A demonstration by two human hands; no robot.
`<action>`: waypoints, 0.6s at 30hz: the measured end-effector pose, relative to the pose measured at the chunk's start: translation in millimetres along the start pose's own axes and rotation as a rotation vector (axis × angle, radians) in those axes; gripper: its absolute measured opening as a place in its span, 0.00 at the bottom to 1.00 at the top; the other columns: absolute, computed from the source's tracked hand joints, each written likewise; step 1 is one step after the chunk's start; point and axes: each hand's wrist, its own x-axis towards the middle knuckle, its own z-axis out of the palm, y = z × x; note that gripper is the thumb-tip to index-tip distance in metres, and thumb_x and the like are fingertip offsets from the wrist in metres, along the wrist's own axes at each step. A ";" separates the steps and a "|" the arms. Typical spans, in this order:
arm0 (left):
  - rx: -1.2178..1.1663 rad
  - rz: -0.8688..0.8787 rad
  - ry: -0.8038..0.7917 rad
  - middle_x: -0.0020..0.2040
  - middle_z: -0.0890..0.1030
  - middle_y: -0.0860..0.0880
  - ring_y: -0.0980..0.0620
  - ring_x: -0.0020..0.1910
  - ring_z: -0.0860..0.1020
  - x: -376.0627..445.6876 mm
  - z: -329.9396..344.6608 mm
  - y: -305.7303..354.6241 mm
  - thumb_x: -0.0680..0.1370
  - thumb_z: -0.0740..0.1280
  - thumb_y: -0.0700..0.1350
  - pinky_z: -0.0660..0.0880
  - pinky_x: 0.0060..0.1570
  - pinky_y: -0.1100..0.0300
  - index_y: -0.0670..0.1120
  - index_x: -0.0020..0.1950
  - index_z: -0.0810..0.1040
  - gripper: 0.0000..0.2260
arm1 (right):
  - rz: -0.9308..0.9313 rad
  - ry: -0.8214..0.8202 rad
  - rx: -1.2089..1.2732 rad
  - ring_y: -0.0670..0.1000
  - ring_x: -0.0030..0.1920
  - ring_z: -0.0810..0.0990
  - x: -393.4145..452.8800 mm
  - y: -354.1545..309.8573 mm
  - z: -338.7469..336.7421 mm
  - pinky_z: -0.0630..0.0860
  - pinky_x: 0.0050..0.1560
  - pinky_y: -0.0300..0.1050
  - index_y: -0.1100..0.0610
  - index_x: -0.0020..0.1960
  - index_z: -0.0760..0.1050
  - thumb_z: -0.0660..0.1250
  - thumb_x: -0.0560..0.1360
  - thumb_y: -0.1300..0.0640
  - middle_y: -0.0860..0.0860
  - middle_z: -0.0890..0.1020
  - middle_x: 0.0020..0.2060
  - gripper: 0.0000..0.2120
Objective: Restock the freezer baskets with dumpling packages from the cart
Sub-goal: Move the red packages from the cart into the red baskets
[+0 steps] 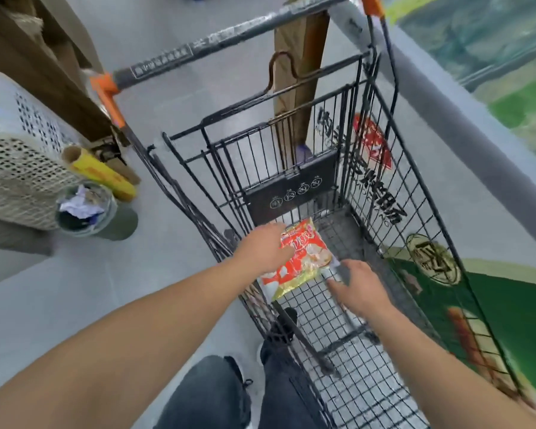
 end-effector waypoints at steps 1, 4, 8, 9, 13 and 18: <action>0.017 -0.006 -0.019 0.62 0.79 0.43 0.45 0.59 0.77 13.7 3.0 0.3 0.79 0.64 0.53 0.76 0.56 0.52 0.43 0.69 0.72 0.22 | 0.004 -0.010 -0.001 0.56 0.68 0.72 10.3 2.9 -1.3 0.68 0.67 0.49 0.56 0.76 0.64 0.68 0.77 0.45 0.55 0.69 0.71 0.31; 0.050 -0.019 -0.077 0.63 0.78 0.43 0.44 0.61 0.77 53.7 19.0 -3.8 0.80 0.63 0.53 0.73 0.56 0.54 0.42 0.69 0.72 0.22 | 0.026 -0.052 0.000 0.55 0.69 0.71 45.4 15.3 1.2 0.67 0.69 0.47 0.57 0.75 0.64 0.68 0.77 0.45 0.55 0.69 0.71 0.32; 0.097 -0.012 -0.153 0.63 0.77 0.41 0.41 0.63 0.75 91.8 41.9 -15.8 0.80 0.63 0.54 0.73 0.59 0.52 0.42 0.70 0.71 0.23 | 0.064 -0.088 0.032 0.57 0.66 0.74 80.2 28.1 10.3 0.71 0.64 0.49 0.58 0.73 0.67 0.68 0.77 0.45 0.57 0.72 0.68 0.30; 0.116 -0.005 -0.189 0.60 0.78 0.41 0.41 0.62 0.76 103.9 51.8 -19.4 0.80 0.63 0.53 0.73 0.58 0.52 0.41 0.69 0.72 0.22 | 0.084 -0.101 0.043 0.58 0.66 0.73 89.7 33.2 15.4 0.71 0.65 0.50 0.58 0.73 0.66 0.68 0.77 0.45 0.58 0.71 0.69 0.30; 0.134 -0.014 -0.242 0.66 0.76 0.41 0.42 0.67 0.74 139.6 82.9 -33.3 0.79 0.65 0.53 0.72 0.61 0.55 0.42 0.73 0.68 0.26 | 0.123 -0.120 0.106 0.57 0.69 0.70 120.6 44.0 34.3 0.66 0.68 0.47 0.59 0.72 0.67 0.68 0.77 0.48 0.58 0.71 0.69 0.28; 0.260 0.054 -0.425 0.81 0.51 0.41 0.42 0.80 0.51 190.6 121.7 -49.1 0.78 0.65 0.57 0.52 0.77 0.51 0.49 0.82 0.49 0.38 | 0.223 -0.123 0.200 0.57 0.68 0.71 168.2 52.4 67.8 0.67 0.62 0.42 0.59 0.72 0.68 0.68 0.77 0.49 0.58 0.72 0.68 0.27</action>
